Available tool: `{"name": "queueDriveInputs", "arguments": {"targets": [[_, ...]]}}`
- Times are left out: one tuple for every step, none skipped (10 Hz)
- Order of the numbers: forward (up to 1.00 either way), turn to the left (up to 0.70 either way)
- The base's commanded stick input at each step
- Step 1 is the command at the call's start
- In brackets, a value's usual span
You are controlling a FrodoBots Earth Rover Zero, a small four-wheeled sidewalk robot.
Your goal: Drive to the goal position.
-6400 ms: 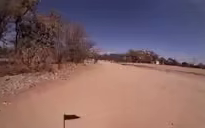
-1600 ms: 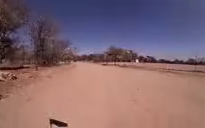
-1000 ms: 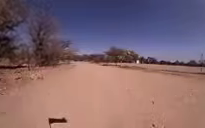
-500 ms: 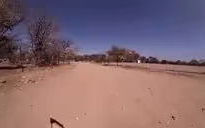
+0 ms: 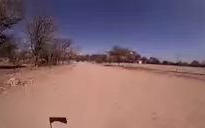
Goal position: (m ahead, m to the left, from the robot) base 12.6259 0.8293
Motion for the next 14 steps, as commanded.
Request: {"name": "queueDriveInputs", "arguments": {"targets": [[1.0,0.19],[1.0,0.17],[1.0,0.16],[1.0,0.14],[1.0,0.12],[1.0,0.11],[1.0,0.09],[1.0,0.08],[1.0,0.06],[1.0,0.04],[1.0,0.03],[1.0,0.01],[1.0,0.0],[1.0,0.0]]}}
